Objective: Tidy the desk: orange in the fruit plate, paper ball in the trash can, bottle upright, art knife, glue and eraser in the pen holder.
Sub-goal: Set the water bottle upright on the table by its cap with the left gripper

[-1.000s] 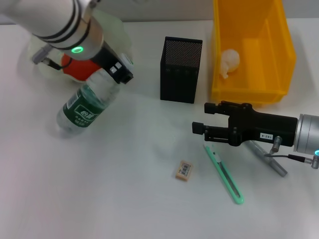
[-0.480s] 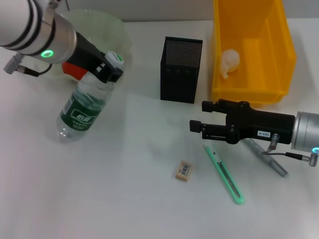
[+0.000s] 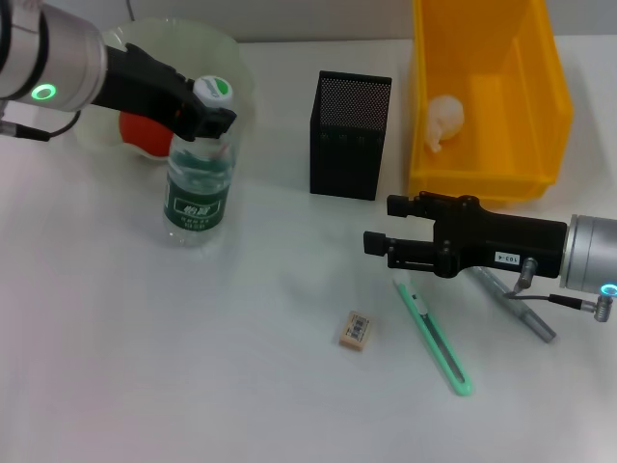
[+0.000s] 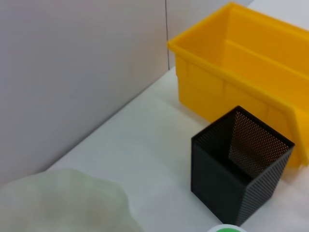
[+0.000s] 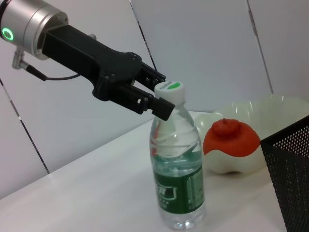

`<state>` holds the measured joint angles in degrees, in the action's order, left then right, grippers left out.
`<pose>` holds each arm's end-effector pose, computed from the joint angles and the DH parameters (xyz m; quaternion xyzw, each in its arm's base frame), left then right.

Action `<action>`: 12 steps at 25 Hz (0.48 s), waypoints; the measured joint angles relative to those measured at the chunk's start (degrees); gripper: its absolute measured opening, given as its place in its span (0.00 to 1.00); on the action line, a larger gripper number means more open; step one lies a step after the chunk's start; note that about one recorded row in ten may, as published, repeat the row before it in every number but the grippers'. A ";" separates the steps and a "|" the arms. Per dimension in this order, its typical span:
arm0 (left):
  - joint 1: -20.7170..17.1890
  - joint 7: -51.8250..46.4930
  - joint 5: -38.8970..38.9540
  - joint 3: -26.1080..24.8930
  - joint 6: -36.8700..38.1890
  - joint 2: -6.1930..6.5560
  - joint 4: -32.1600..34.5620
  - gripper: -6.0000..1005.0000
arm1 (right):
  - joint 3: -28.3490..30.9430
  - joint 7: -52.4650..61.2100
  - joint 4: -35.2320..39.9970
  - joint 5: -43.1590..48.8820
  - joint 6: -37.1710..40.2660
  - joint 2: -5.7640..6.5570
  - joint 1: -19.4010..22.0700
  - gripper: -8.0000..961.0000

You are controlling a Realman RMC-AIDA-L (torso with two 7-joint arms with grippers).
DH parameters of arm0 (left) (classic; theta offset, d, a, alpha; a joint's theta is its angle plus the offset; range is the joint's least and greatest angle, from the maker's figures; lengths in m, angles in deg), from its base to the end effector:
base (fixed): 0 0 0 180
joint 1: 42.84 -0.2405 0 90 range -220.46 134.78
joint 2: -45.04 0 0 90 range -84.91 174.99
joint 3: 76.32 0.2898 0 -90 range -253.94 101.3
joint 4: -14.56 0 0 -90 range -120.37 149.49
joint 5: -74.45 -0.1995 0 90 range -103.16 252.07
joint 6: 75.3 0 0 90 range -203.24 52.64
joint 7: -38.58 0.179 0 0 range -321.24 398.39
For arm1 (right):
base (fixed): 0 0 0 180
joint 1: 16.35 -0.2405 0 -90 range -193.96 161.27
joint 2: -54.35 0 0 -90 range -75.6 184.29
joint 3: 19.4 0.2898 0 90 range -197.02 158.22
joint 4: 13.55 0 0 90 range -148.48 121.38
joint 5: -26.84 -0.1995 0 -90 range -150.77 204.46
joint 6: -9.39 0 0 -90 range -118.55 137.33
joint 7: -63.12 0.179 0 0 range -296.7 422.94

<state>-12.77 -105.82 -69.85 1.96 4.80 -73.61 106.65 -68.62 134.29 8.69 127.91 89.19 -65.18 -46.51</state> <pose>-0.1745 0.3915 -0.0095 -0.9293 -0.2357 0.0522 0.2794 0.2704 0.3369 -0.0961 -0.9162 0.2597 0.2768 0.1285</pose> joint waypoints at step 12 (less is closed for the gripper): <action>-3.57 4.38 3.06 -2.55 -2.12 0.08 0.03 0.46 | -0.15 0.64 0.00 0.00 0.00 0.00 -1.01 0.80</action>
<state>-16.34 -101.44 -66.79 -0.60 2.69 -73.52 106.68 -68.77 134.94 8.69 127.92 89.20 -65.18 -47.52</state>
